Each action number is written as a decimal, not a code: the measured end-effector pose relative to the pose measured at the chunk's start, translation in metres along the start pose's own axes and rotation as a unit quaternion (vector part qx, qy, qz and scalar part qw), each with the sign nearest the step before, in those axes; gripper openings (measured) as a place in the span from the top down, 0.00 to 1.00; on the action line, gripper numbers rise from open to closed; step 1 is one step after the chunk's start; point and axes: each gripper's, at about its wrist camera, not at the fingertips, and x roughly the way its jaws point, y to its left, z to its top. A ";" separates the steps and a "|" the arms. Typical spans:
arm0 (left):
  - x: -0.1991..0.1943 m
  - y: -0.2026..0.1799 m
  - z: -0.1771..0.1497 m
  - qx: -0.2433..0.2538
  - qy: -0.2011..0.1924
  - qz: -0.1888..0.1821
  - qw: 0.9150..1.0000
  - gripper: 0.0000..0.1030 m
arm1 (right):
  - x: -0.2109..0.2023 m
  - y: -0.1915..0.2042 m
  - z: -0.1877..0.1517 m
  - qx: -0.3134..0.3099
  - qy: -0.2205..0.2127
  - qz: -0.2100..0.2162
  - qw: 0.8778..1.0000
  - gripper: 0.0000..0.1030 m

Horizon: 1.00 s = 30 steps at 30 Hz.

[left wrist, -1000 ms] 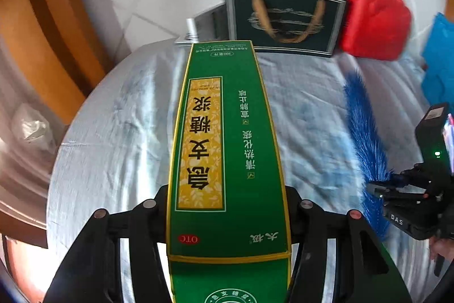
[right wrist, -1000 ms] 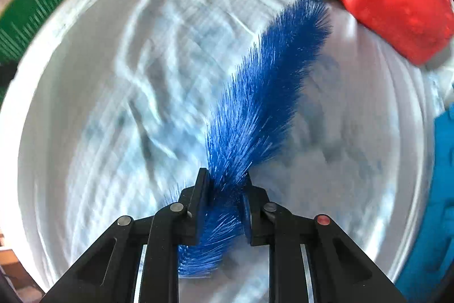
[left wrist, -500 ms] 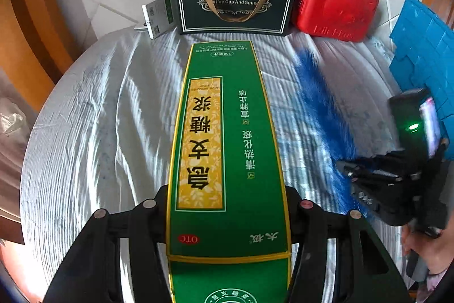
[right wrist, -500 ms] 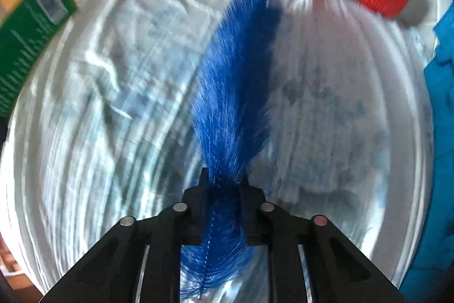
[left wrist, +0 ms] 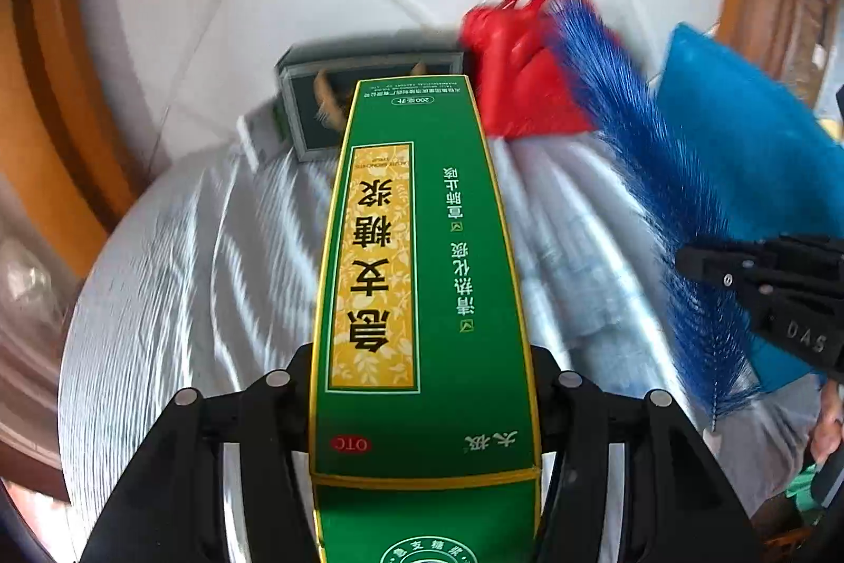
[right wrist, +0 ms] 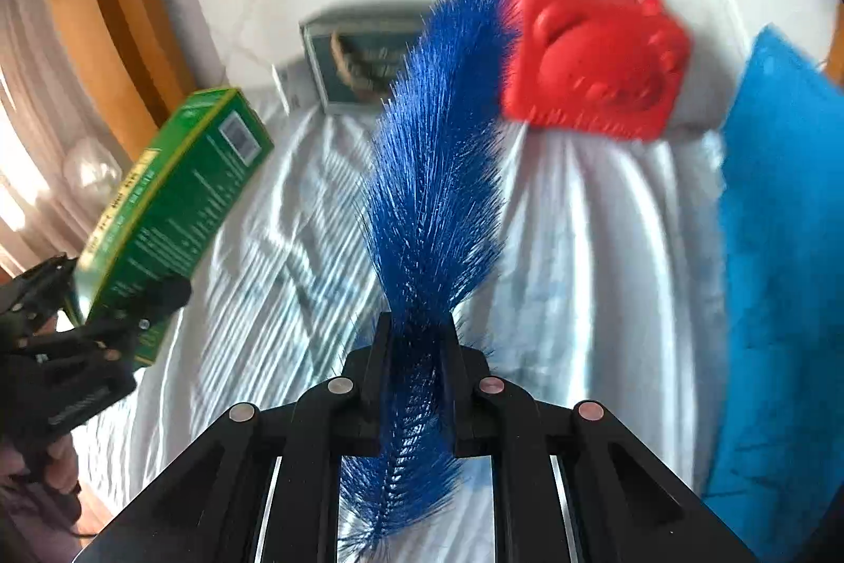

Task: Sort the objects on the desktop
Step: 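Carry the green box with the left gripper while the right carries the blue brush into the bin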

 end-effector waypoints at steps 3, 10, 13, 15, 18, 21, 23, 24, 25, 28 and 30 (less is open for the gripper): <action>-0.025 -0.028 0.014 0.016 -0.030 -0.016 0.999 0.49 | -0.049 -0.016 0.000 0.008 -0.037 -0.009 0.999 0.86; -0.085 -0.113 0.049 0.063 -0.102 -0.067 0.991 0.49 | -0.160 -0.054 0.004 0.019 -0.118 -0.054 0.991 0.86; -0.110 -0.157 0.066 0.081 -0.126 -0.095 0.984 0.49 | -0.211 -0.079 0.003 0.034 -0.151 -0.066 0.986 0.86; -0.126 -0.187 0.081 0.091 -0.138 -0.116 0.979 0.49 | -0.241 -0.098 0.002 0.044 -0.170 -0.070 0.982 0.86; -0.146 -0.234 0.102 0.103 -0.154 -0.138 0.973 0.49 | -0.290 -0.137 0.003 0.061 -0.194 -0.092 0.975 0.86; -0.159 -0.283 0.123 0.114 -0.152 -0.173 0.966 0.49 | -0.329 -0.183 0.008 0.078 -0.207 -0.125 0.967 0.86; -0.163 -0.320 0.136 0.123 -0.151 -0.183 0.964 0.49 | -0.353 -0.212 0.006 0.088 -0.208 -0.152 0.962 0.86; -0.164 -0.334 0.139 0.125 -0.148 -0.188 0.963 0.49 | -0.359 -0.226 0.006 0.094 -0.206 -0.162 0.960 0.86; -0.162 -0.352 0.144 0.127 -0.141 -0.195 0.962 0.49 | -0.365 -0.245 0.006 0.098 -0.199 -0.177 0.959 0.86; -0.155 -0.403 0.153 0.135 -0.135 -0.188 0.963 0.49 | -0.369 -0.295 0.001 0.105 -0.172 -0.207 0.957 0.86; -0.145 -0.429 0.157 0.142 -0.126 -0.184 0.964 0.49 | -0.362 -0.321 0.002 0.108 -0.154 -0.215 0.958 0.86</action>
